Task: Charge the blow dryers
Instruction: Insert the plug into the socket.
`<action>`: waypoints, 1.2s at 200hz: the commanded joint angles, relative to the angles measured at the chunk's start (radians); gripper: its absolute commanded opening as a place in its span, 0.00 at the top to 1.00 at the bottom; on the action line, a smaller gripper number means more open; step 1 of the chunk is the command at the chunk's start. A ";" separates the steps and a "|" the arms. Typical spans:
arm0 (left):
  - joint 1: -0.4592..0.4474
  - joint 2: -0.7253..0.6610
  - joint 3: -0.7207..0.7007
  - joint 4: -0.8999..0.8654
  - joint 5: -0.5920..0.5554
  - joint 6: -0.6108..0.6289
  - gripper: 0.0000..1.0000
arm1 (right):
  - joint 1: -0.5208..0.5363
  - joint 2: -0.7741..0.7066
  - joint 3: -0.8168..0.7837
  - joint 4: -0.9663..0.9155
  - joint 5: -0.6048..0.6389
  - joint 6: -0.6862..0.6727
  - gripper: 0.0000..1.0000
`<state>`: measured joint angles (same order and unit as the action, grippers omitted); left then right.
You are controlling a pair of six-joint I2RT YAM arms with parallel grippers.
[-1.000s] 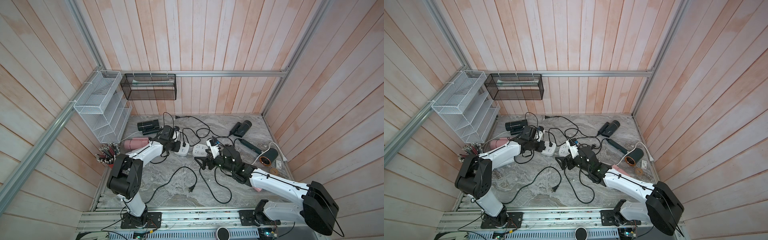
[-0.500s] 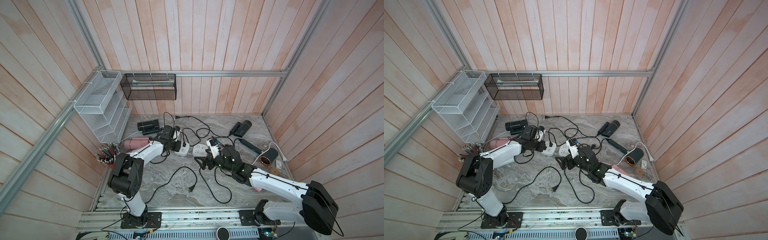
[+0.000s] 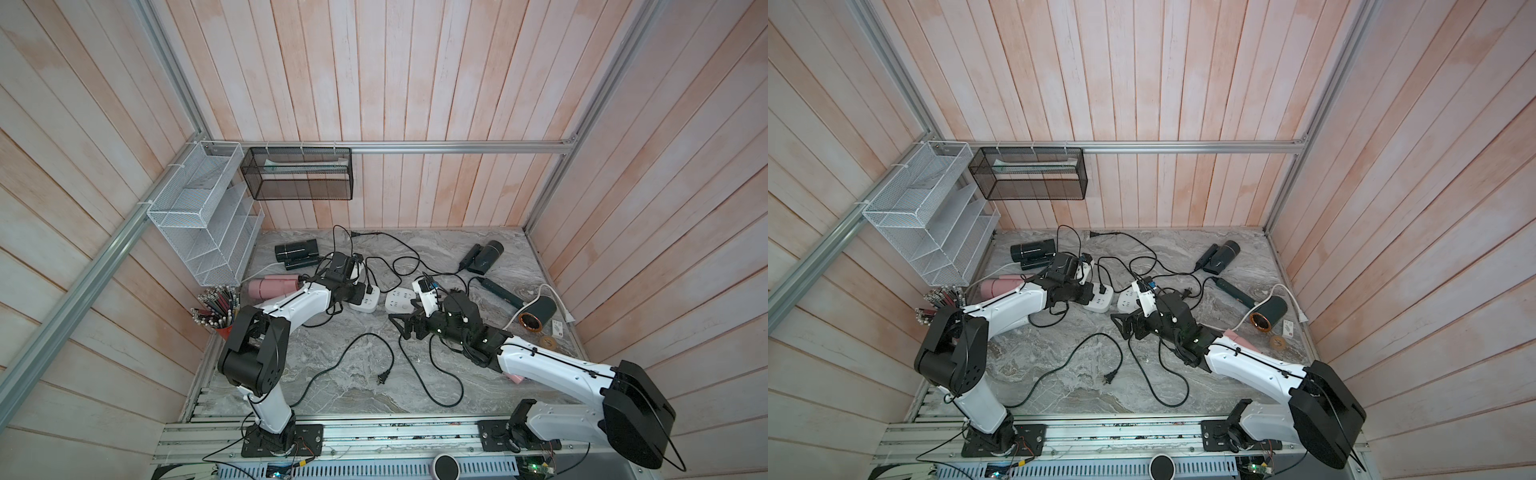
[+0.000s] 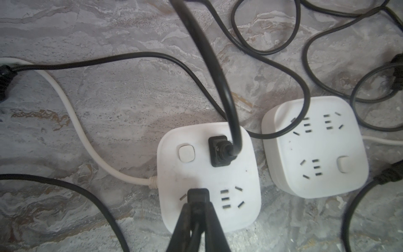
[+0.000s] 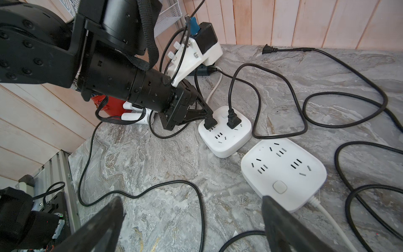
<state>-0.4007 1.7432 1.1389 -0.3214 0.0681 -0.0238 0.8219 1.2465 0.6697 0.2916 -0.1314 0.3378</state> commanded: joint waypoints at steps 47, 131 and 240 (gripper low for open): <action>-0.031 0.032 -0.053 0.021 -0.032 -0.038 0.92 | -0.006 0.016 -0.013 0.015 0.012 0.010 0.01; -0.042 -0.008 -0.131 0.060 -0.053 -0.081 0.92 | -0.005 0.019 -0.013 0.016 0.016 0.014 0.03; -0.052 0.011 -0.178 0.089 -0.046 -0.097 0.92 | -0.006 0.008 -0.009 -0.003 0.019 0.007 0.03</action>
<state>-0.4355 1.7199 1.0088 -0.1448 -0.0010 -0.1024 0.8211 1.2556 0.6662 0.2913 -0.1276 0.3416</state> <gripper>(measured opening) 0.136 0.974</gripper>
